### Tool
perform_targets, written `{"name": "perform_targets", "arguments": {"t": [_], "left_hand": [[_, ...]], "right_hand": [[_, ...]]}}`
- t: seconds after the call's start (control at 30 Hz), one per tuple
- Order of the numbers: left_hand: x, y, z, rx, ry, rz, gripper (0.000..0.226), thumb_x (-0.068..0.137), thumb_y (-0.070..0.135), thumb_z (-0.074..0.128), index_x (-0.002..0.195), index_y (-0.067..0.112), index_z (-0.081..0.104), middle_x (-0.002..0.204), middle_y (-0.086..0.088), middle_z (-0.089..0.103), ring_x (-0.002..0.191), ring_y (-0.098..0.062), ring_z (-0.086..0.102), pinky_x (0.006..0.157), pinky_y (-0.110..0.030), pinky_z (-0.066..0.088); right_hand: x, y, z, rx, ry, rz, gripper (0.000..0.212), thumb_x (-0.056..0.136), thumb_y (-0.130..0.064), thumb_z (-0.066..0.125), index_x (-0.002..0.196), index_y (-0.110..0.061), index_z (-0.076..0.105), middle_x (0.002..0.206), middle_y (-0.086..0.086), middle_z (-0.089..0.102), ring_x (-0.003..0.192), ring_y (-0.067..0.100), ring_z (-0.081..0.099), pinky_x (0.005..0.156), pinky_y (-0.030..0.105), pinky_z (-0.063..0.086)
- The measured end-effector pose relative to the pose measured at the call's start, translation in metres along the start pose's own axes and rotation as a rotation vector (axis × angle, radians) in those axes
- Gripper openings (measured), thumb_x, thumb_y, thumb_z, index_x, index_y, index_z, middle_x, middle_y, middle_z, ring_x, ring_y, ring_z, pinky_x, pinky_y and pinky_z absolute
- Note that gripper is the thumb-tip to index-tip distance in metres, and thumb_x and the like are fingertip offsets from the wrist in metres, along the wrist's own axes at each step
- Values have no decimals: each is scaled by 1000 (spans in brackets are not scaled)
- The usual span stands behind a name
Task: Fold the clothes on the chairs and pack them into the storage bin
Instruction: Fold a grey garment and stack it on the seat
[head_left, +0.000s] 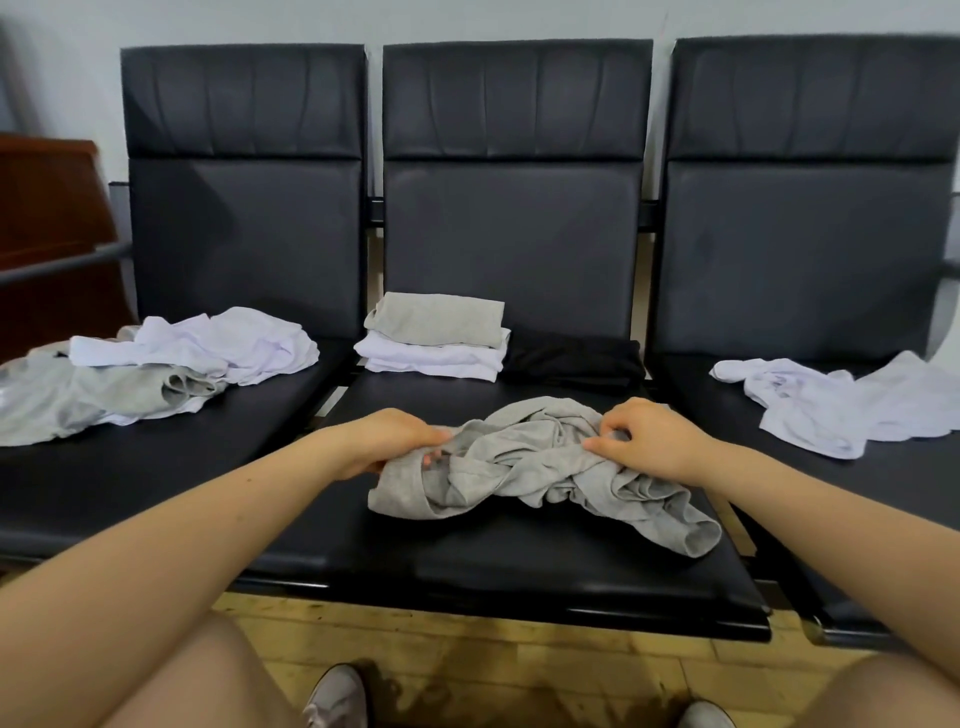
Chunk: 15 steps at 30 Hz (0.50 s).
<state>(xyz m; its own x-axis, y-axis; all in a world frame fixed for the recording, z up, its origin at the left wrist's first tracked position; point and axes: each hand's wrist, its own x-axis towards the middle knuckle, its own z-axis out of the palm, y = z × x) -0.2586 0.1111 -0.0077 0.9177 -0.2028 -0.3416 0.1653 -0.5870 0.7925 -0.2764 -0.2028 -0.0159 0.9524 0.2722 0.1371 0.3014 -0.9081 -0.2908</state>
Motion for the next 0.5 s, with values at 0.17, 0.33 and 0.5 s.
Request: {"name": "perform_targets", "arguments": {"t": [0.17,0.33,0.5], "left_hand": [[2,14,-6,-510,215,194,27,95,29,56,77,10,61,70,-2,56,62,-14,52,65,-26,45],[3,24,-16,-953,240,407,15,97,25,50,102,12,56,71,3,50,58,-9,51,58,-23,46],[7,28,-3,-1017,135,401,30,95,14,53,125,14,52,86,0,62,88,-13,60,83,-29,49]], "right_hand": [[4,-7,-10,167,293,19,25,93,-33,57,76,-15,56,80,-2,56,79,13,51,71,29,43],[13,-15,-28,538,668,154,23,95,-26,54,84,-5,56,74,0,50,67,12,44,63,28,38],[24,-2,-15,499,520,409,18,94,-29,54,97,-12,56,93,5,59,88,23,56,70,33,42]]}}
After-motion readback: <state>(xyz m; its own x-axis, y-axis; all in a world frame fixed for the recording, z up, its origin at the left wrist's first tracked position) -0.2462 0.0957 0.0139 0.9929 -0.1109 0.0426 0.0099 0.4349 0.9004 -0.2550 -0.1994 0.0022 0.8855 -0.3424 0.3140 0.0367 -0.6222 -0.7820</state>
